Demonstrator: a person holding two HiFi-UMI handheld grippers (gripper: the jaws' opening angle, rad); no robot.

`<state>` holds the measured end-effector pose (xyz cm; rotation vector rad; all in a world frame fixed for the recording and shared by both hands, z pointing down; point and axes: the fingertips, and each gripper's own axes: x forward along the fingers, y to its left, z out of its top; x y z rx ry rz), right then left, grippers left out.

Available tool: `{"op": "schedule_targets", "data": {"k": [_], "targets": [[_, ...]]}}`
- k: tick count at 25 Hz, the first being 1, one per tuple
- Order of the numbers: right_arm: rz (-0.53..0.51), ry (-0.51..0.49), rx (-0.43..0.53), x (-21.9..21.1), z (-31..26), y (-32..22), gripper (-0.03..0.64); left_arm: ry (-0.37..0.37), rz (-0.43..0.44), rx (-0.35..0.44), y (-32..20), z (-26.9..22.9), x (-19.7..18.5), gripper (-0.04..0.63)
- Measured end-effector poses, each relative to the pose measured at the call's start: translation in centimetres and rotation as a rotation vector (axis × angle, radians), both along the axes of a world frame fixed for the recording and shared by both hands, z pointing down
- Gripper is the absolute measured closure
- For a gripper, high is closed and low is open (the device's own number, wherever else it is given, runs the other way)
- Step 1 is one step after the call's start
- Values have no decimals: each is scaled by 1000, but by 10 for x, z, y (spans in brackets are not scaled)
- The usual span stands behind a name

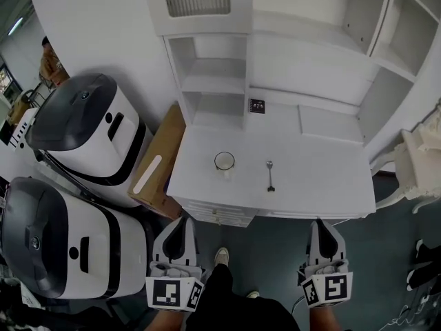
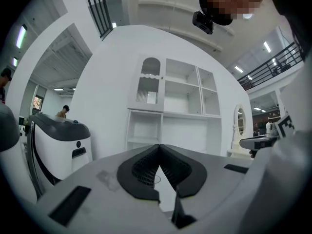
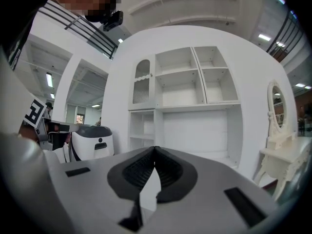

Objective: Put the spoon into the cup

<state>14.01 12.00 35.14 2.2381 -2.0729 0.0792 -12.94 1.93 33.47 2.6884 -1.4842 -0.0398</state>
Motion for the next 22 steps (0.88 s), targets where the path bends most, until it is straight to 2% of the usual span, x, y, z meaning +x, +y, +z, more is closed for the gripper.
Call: {"op": "schedule_targets", "data": {"k": [6, 16, 22], "targets": [[25, 1, 14, -22, -1, -47, 557, -5, -4, 6, -50, -4, -28, 589], [125, 43, 54, -38, -11, -83, 557, 15, 124, 23, -106, -5, -17, 589], [149, 11, 8, -38, 0, -84, 557, 20, 186, -7, -114, 5, -3, 589]]}}
